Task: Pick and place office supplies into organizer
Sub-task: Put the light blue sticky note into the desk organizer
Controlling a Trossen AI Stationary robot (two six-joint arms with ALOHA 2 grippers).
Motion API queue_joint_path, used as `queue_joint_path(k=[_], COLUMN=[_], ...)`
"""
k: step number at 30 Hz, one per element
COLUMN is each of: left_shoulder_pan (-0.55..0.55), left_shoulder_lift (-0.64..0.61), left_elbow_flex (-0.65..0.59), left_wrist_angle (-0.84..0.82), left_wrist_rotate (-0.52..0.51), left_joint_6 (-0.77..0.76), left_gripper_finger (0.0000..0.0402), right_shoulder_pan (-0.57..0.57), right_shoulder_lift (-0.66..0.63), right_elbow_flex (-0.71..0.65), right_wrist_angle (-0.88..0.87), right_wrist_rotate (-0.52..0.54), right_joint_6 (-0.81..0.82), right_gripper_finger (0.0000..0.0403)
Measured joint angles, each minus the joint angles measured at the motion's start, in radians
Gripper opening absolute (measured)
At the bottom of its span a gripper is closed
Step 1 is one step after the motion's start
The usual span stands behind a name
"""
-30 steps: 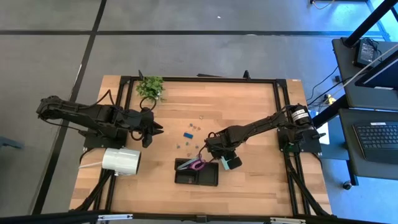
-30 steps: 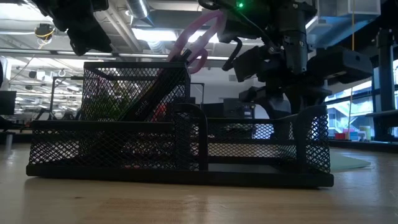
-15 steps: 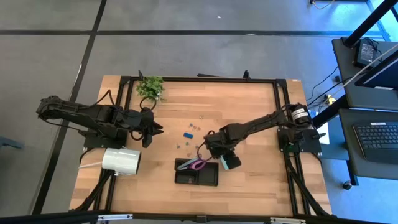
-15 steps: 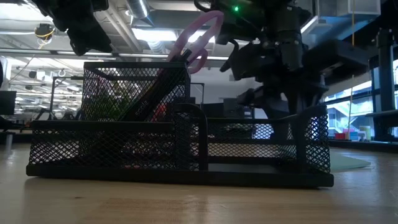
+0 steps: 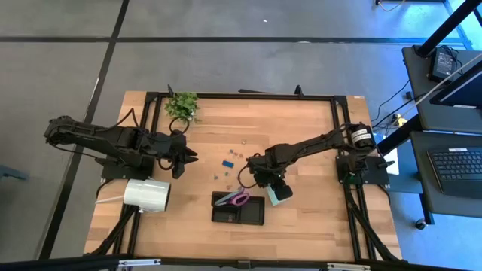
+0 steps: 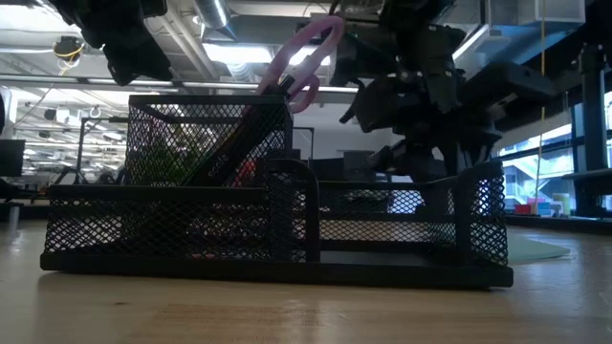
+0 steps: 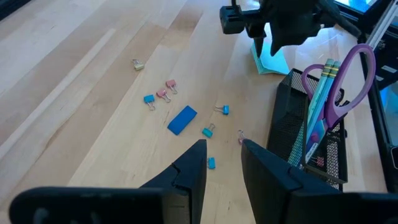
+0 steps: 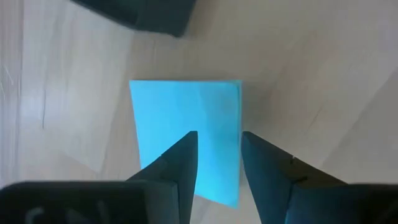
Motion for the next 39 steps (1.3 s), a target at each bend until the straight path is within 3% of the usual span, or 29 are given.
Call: queue_joint_path(k=[7,12,30,39], left_shoulder_pan=[0.0,0.0,0.0,0.0], left_shoulder_lift=[0.0,0.0,0.0,0.0], left_elbow_flex=[0.0,0.0,0.0,0.0], left_wrist_angle=[-0.002,-0.004,-0.007,-0.008], left_wrist_rotate=[0.0,0.0,0.0,0.0], left_joint_6=[0.0,0.0,0.0,0.0], left_gripper_finger=[0.0095,0.0095,0.0095,0.0095], right_shoulder_pan=[-0.024,-0.034,-0.036,-0.036], right_shoulder_lift=[0.018,0.018,0.067,0.068], right_elbow_flex=[0.001,0.001,0.0,0.0], right_wrist_angle=[-0.01,-0.011,-0.021,-0.015], right_wrist_rotate=[-0.021,-0.092,-0.118,-0.114], right_joint_6=[-0.005,-0.006,-0.029,-0.026], right_gripper_finger=[0.0127,0.0127,0.0126,0.0076])
